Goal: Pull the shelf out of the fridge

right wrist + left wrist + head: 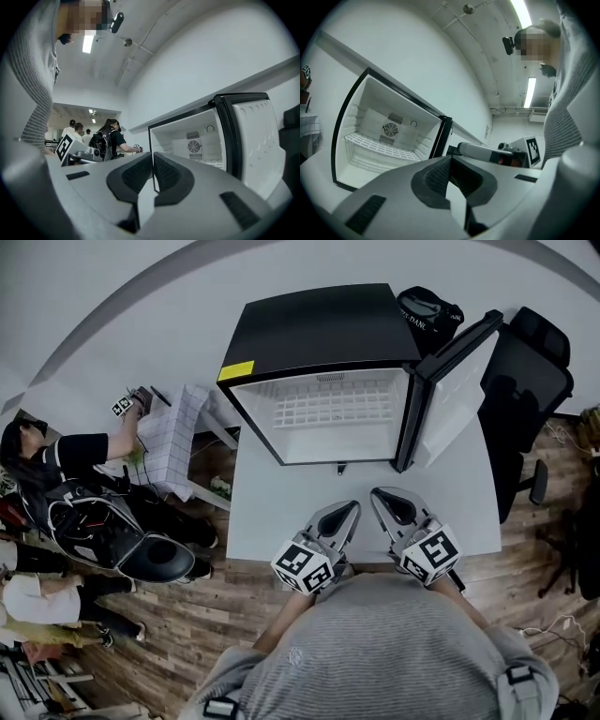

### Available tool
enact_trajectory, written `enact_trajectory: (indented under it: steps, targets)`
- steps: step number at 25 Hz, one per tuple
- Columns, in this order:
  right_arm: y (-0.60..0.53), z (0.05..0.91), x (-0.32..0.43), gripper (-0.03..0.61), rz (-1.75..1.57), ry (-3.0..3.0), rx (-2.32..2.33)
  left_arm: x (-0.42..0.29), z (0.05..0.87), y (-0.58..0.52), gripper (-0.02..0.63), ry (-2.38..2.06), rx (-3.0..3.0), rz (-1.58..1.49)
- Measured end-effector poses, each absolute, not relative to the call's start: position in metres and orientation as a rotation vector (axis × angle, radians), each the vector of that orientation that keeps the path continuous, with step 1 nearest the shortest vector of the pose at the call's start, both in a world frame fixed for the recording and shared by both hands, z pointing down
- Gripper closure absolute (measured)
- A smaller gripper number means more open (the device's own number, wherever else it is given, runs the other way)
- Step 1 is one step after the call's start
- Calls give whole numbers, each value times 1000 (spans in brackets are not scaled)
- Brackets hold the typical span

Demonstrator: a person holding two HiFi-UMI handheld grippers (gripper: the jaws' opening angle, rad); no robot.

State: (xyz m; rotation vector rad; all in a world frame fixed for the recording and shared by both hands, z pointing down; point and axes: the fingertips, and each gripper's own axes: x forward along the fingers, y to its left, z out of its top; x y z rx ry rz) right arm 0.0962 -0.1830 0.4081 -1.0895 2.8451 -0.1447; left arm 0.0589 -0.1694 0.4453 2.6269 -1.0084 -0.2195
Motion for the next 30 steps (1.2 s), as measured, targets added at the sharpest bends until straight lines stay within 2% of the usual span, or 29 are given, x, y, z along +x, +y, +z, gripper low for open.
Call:
enact_trajectory:
  steps: [14,23,30]
  targets:
    - [-231,435,53,565,-72,2948,-1143,20,446,-205,601,-1019,2629,-205]
    - [-273,466,15,565,120,3059,-1210,-23,455,-211,601,-1061,2616,-184]
    - [-304,497,5,561,462,3174,-1386,-56,466,-208,601,-1094,2609,-143]
